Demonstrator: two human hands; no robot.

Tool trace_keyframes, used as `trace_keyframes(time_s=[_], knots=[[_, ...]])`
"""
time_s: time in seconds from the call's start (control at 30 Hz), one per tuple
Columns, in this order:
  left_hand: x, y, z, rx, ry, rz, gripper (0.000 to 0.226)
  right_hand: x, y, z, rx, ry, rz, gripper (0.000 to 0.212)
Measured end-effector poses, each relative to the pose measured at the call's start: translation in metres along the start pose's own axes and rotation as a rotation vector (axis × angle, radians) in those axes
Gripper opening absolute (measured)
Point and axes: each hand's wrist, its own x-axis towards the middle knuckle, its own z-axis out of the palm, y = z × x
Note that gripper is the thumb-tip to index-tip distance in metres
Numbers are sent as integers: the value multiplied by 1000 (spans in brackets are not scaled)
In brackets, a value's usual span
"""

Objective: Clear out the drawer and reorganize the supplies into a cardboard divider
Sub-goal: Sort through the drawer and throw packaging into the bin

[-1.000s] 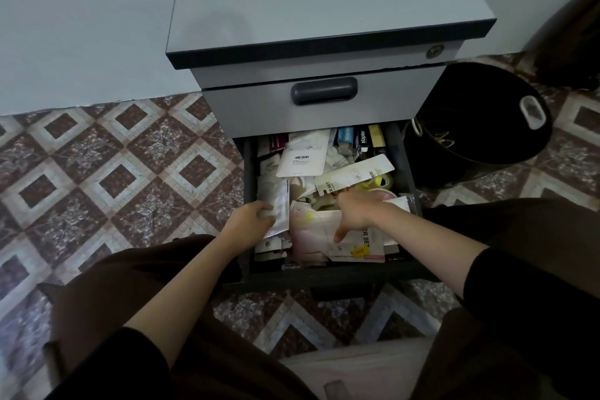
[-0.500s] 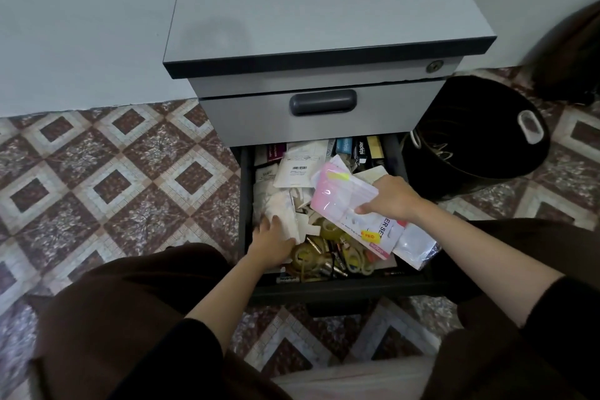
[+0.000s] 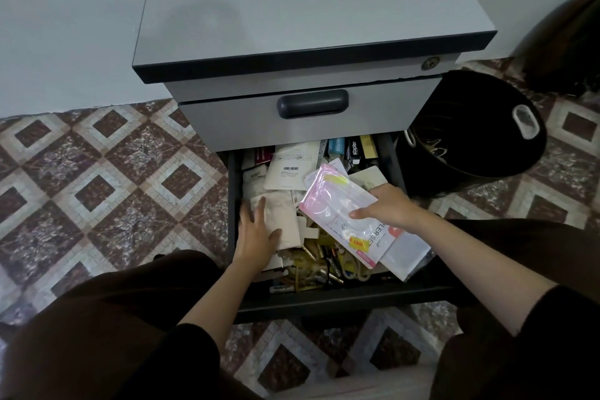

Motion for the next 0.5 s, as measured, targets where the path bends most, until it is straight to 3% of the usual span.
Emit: trace_keyframes(time_s=[0.23, 0.4, 0.5], knots=[[3, 5, 5, -48, 60, -80, 80, 3, 4, 1, -28, -1, -9, 28], [-3, 17, 6, -42, 123, -146, 86, 3, 10, 5, -41, 0, -9, 41], [-6, 25, 8, -55, 169, -196, 87, 3, 10, 5, -56, 1, -17, 36]])
